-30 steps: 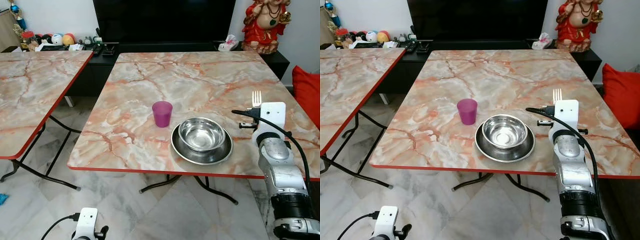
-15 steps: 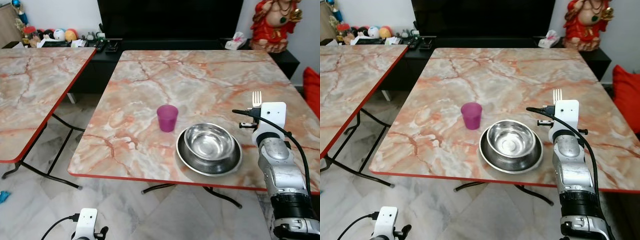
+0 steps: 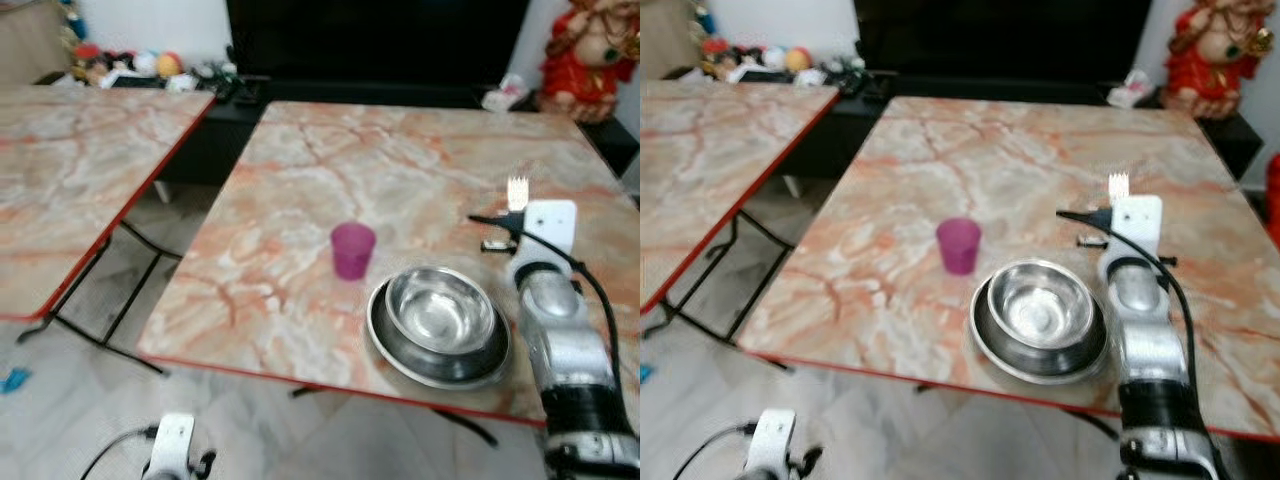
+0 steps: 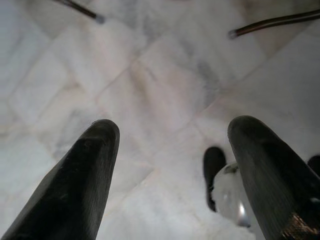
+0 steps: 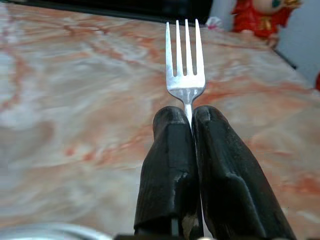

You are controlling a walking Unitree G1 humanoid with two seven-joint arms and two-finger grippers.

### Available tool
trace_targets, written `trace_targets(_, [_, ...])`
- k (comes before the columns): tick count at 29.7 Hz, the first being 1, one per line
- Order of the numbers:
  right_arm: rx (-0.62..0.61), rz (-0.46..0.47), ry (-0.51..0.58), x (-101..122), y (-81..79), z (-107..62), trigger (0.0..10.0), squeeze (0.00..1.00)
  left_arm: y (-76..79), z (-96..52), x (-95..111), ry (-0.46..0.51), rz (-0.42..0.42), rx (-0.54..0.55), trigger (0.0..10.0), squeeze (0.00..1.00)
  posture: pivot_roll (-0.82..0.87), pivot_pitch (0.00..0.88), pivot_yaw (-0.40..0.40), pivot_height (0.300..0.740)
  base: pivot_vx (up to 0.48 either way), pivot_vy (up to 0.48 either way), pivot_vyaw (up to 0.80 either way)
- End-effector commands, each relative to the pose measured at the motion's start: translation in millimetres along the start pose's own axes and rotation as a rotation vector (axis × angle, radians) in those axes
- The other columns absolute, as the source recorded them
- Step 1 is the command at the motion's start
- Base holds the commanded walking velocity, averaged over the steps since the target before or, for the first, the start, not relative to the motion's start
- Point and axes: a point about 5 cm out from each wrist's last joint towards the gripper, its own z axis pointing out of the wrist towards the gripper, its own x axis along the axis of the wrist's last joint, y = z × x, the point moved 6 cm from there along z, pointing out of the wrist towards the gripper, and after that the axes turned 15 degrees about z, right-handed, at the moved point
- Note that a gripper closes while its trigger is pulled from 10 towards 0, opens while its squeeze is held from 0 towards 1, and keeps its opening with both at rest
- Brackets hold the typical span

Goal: Setting the table

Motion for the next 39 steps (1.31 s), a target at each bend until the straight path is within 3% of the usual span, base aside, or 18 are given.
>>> trace_targets(1, [-0.01, -0.002, -0.004, 0, 3.9, -0.7, 10.0, 0.0, 0.4, -0.4, -3, -0.008, -0.006, -0.002, 10.0, 0.0, 0.04, 0.01, 0.039, 0.74, 0.0, 0.0, 0.0])
trace_targets(4, [-0.014, -0.003, -0.021, -4, 4.9, -1.8, 10.0, 0.0, 0.6, -0.4, -3, -0.009, -0.006, -0.003, 10.0, 0.0, 0.04, 0.01, 0.039, 0.74, 0.0, 0.0, 0.0])
trace_targets(7, [-0.058, -0.02, -0.054, -7, 19.8, -3.4, 10.0, 0.0, 0.7, -0.6, -3, -0.011, -0.002, -0.005, 10.0, 0.0, 0.03, 0.007, 0.04, 0.74, 0.0, 0.0, 0.0])
trace_targets(12, [-0.081, -0.055, -0.118, -19, 30.4, -9.8, 10.0, 0.0, 0.4, -0.8, -4, -0.011, 0.003, -0.005, 10.0, 0.0, 0.02, 0.002, 0.036, 0.74, 0.0, 0.0, 0.0])
trace_targets(17, [-0.094, -0.008, -0.186, -36, 37.0, -23.9, 10.0, 0.0, 0.3, -0.8, -4, -0.011, 0.006, -0.007, 10.0, 0.0, 0.02, 0.0, 0.036, 0.74, 0.0, 0.0, 0.0])
trace_targets(21, [-0.097, -0.006, -0.224, -44, 39.2, -31.6, 10.0, 0.0, 0.5, -0.9, -4, -0.011, 0.008, -0.009, 10.0, 0.0, 0.01, 0.0, 0.038, 0.74, 0.0, 0.0, 0.0])
trace_targets(26, [-0.067, 0.076, -0.305, -62, 33.1, -39.8, 10.0, 0.0, 1.5, -0.5, -3, -0.01, 0.008, -0.011, 10.0, 0.0, 0.01, 0.0, 0.037, 0.74, 0.0, 0.0, 0.0])
trace_targets(39, [-0.055, 0.02, -0.358, -72, 39.2, -40.6, 10.0, 0.0, 2.2, -0.5, -3, -0.011, 0.004, -0.01, 10.0, 0.0, 0.02, 0.005, 0.033, 0.74, 0.0, 0.0, 0.0])
